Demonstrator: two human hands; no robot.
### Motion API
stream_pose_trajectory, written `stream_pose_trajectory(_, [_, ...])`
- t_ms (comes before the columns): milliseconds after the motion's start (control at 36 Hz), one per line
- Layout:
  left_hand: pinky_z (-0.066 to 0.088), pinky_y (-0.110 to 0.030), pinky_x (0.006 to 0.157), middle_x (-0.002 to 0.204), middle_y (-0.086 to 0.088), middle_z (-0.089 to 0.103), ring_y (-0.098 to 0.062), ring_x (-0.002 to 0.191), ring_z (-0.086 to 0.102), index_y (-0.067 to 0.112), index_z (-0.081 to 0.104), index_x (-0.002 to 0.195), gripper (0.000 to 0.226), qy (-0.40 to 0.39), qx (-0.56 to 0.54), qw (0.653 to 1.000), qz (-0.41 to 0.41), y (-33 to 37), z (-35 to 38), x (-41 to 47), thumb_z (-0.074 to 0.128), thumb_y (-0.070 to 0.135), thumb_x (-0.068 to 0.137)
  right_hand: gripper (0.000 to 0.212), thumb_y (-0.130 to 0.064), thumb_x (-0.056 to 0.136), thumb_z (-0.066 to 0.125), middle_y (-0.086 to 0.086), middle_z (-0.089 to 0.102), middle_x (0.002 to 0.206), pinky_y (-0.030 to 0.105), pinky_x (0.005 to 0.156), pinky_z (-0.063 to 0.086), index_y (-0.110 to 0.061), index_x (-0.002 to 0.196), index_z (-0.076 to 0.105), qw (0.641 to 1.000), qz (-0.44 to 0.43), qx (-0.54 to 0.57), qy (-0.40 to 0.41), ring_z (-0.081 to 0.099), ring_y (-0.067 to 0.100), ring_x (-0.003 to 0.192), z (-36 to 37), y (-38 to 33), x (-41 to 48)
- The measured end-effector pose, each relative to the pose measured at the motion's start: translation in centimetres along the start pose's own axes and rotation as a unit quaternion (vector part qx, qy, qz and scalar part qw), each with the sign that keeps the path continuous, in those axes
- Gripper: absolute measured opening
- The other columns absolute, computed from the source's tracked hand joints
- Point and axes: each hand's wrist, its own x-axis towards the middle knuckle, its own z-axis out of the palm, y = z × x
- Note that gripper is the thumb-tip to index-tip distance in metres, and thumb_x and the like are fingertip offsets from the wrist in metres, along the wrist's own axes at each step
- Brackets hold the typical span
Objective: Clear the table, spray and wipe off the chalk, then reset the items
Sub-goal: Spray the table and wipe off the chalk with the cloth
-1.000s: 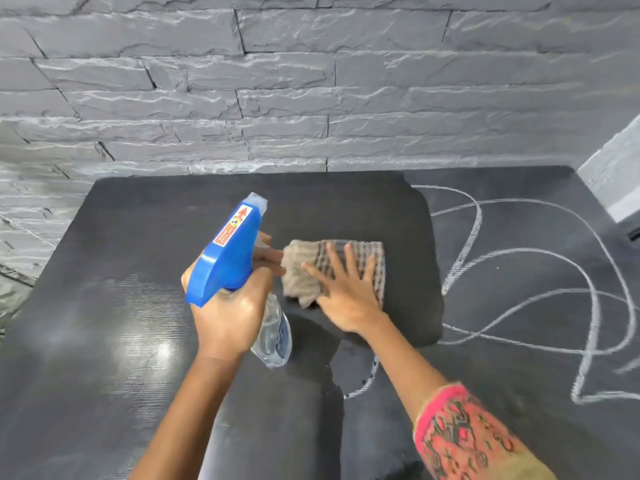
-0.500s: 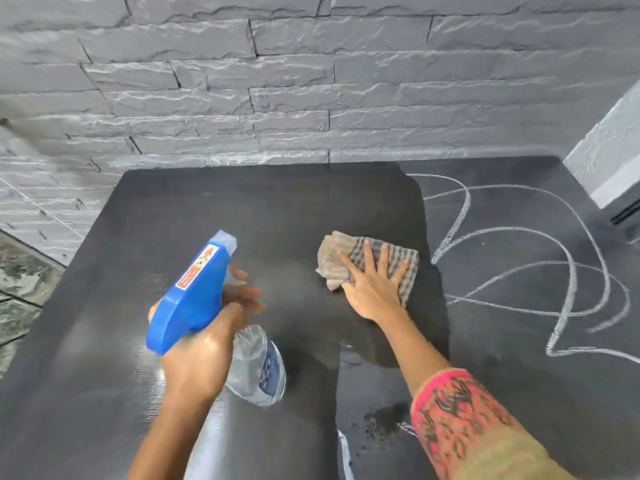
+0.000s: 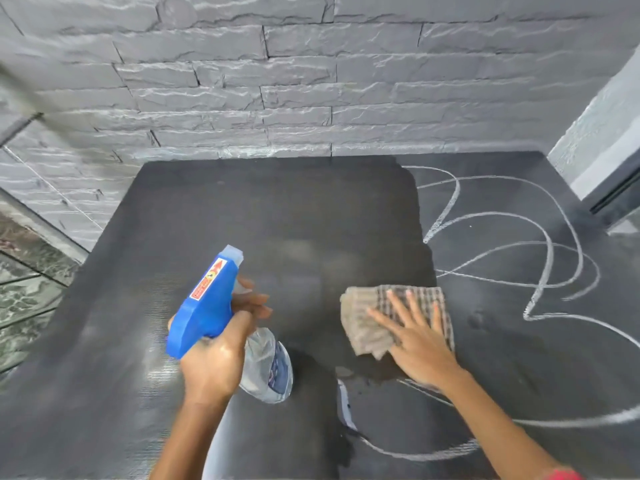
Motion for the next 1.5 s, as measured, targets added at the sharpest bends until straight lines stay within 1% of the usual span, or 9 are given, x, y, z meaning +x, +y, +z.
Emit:
stream_pose_trajectory(139, [0.049,-0.025,0.068,0.079,-0.01,0.064,-0.002,0.058,0.065,0.02,0.051,0.081,0.045,-0.02,-0.024,0.999,0.003,-0.1,0.0,0.4,0.038,-0.022,0.076,0.061,-0.051,0.094,0.032,0.0,-0.02,0.157,0.068,0.104,-0.013,-0.051,0.143,-0.004,0.995,0.096,0.033,-0.01,-0.02,0.034,0.142,-1.7,-3.1,5.2])
stream_pose_trajectory(472, [0.053,-0.02,0.066,0.081,-0.013,0.064,-0.009,0.059,0.063,0.038,0.067,0.06,0.038,0.014,0.011,0.999,0.041,1.2,1.7,-1.0,0.048,0.005,0.063,0.078,-0.054,0.065,0.055,-0.001,0.032,0.152,0.061,0.102,0.012,-0.051,0.139,0.031,0.993,-0.116,-0.03,0.001,0.029,0.034,0.138,0.9,-5.5,-10.7])
stream_pose_trajectory(667, [0.048,-0.011,0.06,0.068,0.005,0.066,-0.004,0.058,0.064,0.031,0.064,0.058,0.028,0.006,0.0,1.0,0.021,1.9,1.5,-1.8,0.05,0.007,0.061,0.078,-0.044,0.092,0.041,-0.006,-0.028,0.152,0.058,0.108,-0.017,-0.057,0.132,-0.024,0.999,0.033,-0.002,-0.01,-0.029,0.027,0.139,0.8,0.3,-8.7])
stream_pose_trajectory(833, [0.042,-0.02,0.061,0.051,0.006,0.063,0.002,0.044,0.058,0.024,0.044,0.076,0.046,-0.019,0.057,0.991,-0.121,0.8,-0.8,-3.8,0.04,-0.021,0.087,0.059,-0.051,0.095,0.03,0.005,-0.017,0.158,0.071,0.103,-0.011,-0.053,0.142,-0.007,0.991,0.111,0.071,-0.007,-0.018,0.037,0.142,-0.9,-4.9,-0.5])
stream_pose_trajectory(972, [0.041,-0.013,0.045,0.016,0.009,0.035,0.007,0.024,0.045,0.013,0.035,0.069,0.041,-0.016,0.075,0.953,-0.292,1.0,-4.0,-5.1,0.034,-0.021,0.091,0.057,-0.051,0.095,0.032,0.006,-0.016,0.158,0.073,0.1,-0.012,-0.05,0.144,0.004,0.999,-0.016,0.036,-0.021,-0.018,0.039,0.141,-0.5,-13.3,1.8])
stream_pose_trajectory(1167, [0.038,-0.01,0.048,0.044,0.001,0.061,0.006,0.034,0.053,0.007,0.048,0.089,0.027,0.015,0.093,0.964,-0.248,1.1,-7.4,-6.3,0.038,-0.019,0.09,0.066,-0.055,0.078,0.059,0.005,0.019,0.156,0.072,0.105,-0.002,-0.053,0.138,0.031,0.973,-0.228,-0.037,-0.02,0.014,0.039,0.142,1.0,-16.9,-7.8])
stream_pose_trajectory(1278, [0.041,-0.009,0.052,0.053,0.007,0.066,0.006,0.05,0.062,0.018,0.047,0.076,0.041,0.035,0.07,0.99,-0.118,2.3,-7.8,-7.6,0.042,-0.022,0.082,0.076,-0.052,0.067,0.06,0.001,0.033,0.151,0.062,0.105,0.009,-0.052,0.138,0.032,0.977,-0.207,-0.052,0.027,0.019,0.035,0.142,1.7,-11.0,-12.5])
stream_pose_trajectory(1389, [0.038,-0.01,0.041,0.02,0.008,0.041,0.005,0.024,0.045,0.017,0.034,0.068,0.04,-0.031,0.037,0.965,-0.258,1.5,-6.8,-4.4,0.035,-0.013,0.095,0.074,-0.048,0.076,0.052,0.0,0.021,0.154,0.063,0.108,0.011,-0.052,0.142,0.019,0.997,-0.073,-0.021,0.011,0.006,0.029,0.145,1.3,-5.2,-11.7])
stream_pose_trajectory(1500, [0.043,-0.008,0.05,0.06,-0.004,0.064,0.004,0.044,0.061,0.02,0.044,0.076,0.047,-0.026,0.065,0.99,-0.123,2.5,-5.1,-5.1,0.036,-0.025,0.086,0.072,-0.046,0.092,0.039,0.0,-0.015,0.158,0.069,0.106,-0.005,-0.057,0.135,-0.017,0.996,0.083,0.022,0.004,-0.013,0.034,0.144,0.6,-5.0,-6.0])
